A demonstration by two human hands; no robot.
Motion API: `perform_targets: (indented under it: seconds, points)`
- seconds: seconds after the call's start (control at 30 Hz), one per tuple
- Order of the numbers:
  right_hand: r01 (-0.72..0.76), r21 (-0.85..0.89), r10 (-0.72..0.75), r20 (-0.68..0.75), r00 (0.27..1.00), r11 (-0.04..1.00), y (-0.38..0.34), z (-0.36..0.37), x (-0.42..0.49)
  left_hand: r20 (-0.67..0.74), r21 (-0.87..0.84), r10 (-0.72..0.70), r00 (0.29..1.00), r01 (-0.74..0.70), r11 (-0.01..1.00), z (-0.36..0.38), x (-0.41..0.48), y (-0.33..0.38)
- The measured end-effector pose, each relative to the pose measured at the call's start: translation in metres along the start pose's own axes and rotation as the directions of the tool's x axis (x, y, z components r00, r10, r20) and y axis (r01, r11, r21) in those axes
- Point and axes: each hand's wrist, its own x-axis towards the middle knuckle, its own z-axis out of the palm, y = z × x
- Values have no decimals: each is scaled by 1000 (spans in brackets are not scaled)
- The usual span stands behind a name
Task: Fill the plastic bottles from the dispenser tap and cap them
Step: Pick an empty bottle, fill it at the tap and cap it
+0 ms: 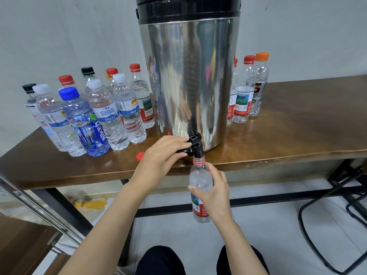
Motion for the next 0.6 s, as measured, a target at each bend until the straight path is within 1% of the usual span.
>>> perform_targets:
  seconds: [0.6]
  points:
    - [2,-3,-2,-3,1000,1000,2,-1,2,21,-38,32,999,-31,999,0,3,6]
